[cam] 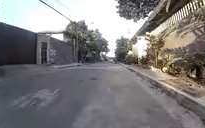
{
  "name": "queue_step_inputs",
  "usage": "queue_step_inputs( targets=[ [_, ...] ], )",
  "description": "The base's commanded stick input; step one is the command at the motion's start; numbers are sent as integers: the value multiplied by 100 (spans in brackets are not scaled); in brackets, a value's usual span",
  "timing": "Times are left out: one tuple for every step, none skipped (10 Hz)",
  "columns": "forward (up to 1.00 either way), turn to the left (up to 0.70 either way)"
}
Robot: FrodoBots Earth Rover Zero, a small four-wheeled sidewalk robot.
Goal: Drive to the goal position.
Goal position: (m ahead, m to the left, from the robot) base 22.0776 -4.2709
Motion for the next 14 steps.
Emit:
queue_step_inputs(
  targets=[
    [86, -31],
    [86, -34],
    [86, -34],
    [86, -34],
    [86, -26],
    [86, 0],
    [68, 0],
    [6, 0],
    [0, 0],
    [0, 0],
    [0, 0],
    [0, 0],
    [0, 0],
    [0, 0]
  ],
)
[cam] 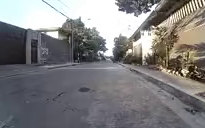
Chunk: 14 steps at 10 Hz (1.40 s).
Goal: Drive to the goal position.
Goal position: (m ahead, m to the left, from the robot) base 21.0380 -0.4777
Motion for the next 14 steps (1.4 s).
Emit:
queue_step_inputs(
  targets=[
    [0, 0],
    [0, 0],
    [0, 0],
    [5, 0],
    [58, 0],
    [100, 0],
    [100, 0],
    [100, 0],
    [100, 0],
    [40, 0],
    [0, 0],
    [0, 0],
    [0, 0],
    [0, 0]
  ],
)
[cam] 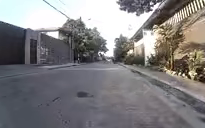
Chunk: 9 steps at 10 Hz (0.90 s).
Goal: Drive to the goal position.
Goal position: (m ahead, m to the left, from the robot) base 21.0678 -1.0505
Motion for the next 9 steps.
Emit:
queue_step_inputs(
  targets=[
    [0, 0],
    [0, 0],
    [0, 0],
    [0, 0],
    [0, 0],
    [27, 0],
    [70, 0],
    [100, 0],
    [100, 0]
  ],
)
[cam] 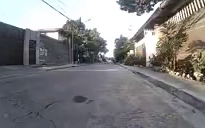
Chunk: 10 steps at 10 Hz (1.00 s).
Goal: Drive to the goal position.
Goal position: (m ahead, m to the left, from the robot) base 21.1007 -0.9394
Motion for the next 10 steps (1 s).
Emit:
queue_step_inputs(
  targets=[
    [100, 0],
    [100, -1],
    [100, -1],
    [100, -1],
    [100, -1],
    [100, -1],
    [100, -1],
    [100, -1],
    [100, -1],
    [100, -1]
  ],
)
